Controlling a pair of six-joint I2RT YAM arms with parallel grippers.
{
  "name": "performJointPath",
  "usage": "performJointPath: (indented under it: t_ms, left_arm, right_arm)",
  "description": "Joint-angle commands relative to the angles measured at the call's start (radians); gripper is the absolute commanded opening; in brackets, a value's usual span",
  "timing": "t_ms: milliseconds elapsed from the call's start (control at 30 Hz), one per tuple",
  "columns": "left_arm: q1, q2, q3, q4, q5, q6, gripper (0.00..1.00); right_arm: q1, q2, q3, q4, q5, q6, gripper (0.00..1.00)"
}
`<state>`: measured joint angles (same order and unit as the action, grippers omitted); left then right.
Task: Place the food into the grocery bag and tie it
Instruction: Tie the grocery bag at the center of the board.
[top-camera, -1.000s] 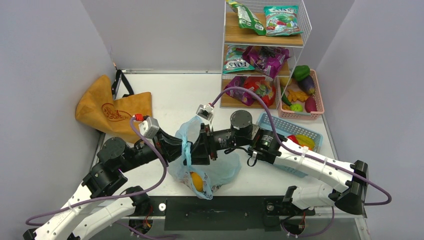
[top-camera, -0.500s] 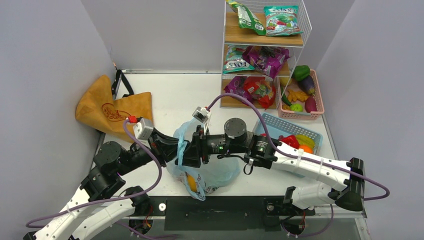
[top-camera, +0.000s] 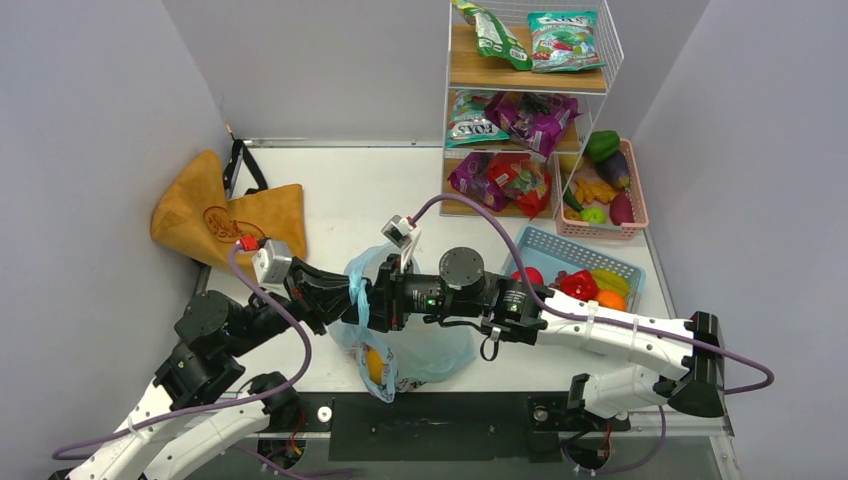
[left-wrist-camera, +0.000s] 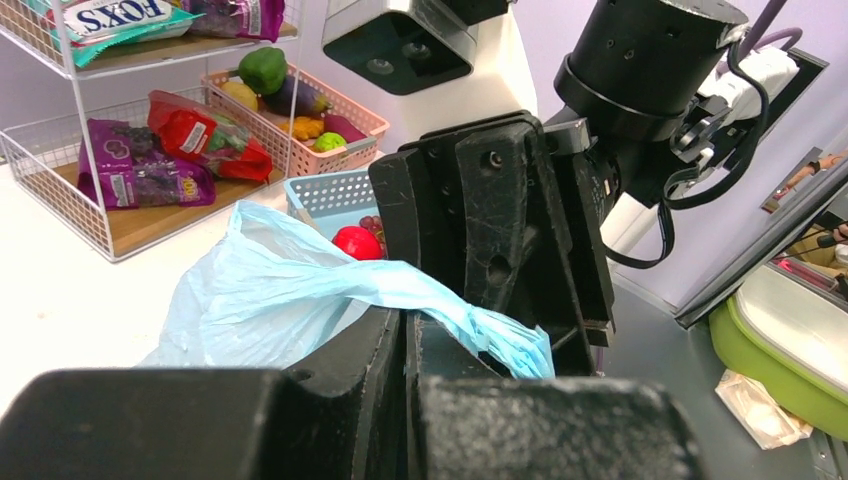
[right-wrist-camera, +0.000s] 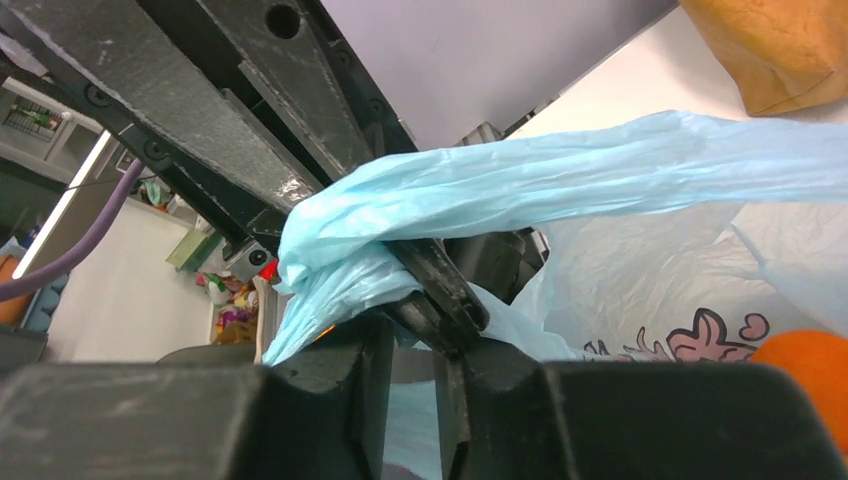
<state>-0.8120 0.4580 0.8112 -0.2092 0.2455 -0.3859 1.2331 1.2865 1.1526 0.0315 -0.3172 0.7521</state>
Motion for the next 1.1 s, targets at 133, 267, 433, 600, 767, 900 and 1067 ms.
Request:
performJointPath:
  t_ms: [133, 267, 433, 600, 767, 900, 1067]
  left_arm:
    - [-0.004, -0.010, -0.018, -0.038, -0.020, -0.025, 0.00]
    - [-0.003, -0.027, -0.013, -0.084, -0.057, -0.030, 0.00]
    - [-0.003, -0.037, -0.001, -0.143, -0.098, -0.021, 0.00]
    - [-0.003, -0.040, -0.015, -0.159, -0.102, -0.036, 0.00]
    - [-0.003, -0.055, -0.020, -0.193, -0.127, -0.075, 0.00]
    - [-0.003, -0.070, -0.008, -0.224, -0.158, -0.097, 0.00]
    - [-0.004, -0.062, 0.039, -0.265, -0.210, -0.104, 0.00]
  right_arm:
    - [0.026, 0.018, 0.012, 0.136, 0.042, -0.009, 0.00]
    - [0.026, 0.004, 0.032, 0.062, 0.057, -0.046, 0.00]
    - [0.025, -0.048, 0.044, -0.077, 0.098, -0.111, 0.00]
    - [0.018, -0.089, 0.029, -0.135, 0.160, -0.135, 0.00]
    - [0.007, -0.105, 0.039, -0.177, 0.207, -0.150, 0.00]
    - [-0.009, -0.097, 0.038, -0.196, 0.213, -0.161, 0.00]
    - [-0.024, -0.074, 0.068, -0.267, 0.290, -0.160, 0.00]
